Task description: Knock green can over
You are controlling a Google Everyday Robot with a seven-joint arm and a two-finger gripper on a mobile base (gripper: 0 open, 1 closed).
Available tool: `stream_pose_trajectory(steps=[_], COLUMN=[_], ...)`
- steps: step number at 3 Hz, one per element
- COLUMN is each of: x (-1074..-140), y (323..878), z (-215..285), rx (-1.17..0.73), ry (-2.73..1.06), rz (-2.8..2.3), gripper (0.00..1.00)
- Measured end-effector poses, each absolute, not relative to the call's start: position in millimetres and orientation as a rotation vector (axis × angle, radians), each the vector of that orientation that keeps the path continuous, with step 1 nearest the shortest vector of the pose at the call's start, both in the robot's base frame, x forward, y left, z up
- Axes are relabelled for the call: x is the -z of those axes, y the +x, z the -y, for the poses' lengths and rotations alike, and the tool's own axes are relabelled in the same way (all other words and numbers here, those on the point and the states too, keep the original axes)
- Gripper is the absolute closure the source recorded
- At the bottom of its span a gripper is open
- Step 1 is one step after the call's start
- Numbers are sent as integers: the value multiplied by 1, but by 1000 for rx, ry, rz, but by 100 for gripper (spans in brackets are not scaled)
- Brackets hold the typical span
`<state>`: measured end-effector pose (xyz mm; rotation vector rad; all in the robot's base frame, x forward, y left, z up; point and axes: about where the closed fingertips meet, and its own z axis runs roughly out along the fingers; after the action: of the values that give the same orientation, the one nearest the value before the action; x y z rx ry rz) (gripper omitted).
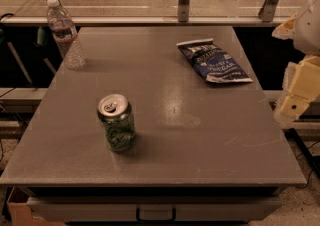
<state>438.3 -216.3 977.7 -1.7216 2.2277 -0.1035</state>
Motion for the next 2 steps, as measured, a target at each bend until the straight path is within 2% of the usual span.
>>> stream_pose_trajectory(steps=[1,2], x=[-978,-976], y=[438,433], z=[216,181], rx=[104,17], ry=[-1722,-1743], rz=[-2228,-2150], gripper=[0,0])
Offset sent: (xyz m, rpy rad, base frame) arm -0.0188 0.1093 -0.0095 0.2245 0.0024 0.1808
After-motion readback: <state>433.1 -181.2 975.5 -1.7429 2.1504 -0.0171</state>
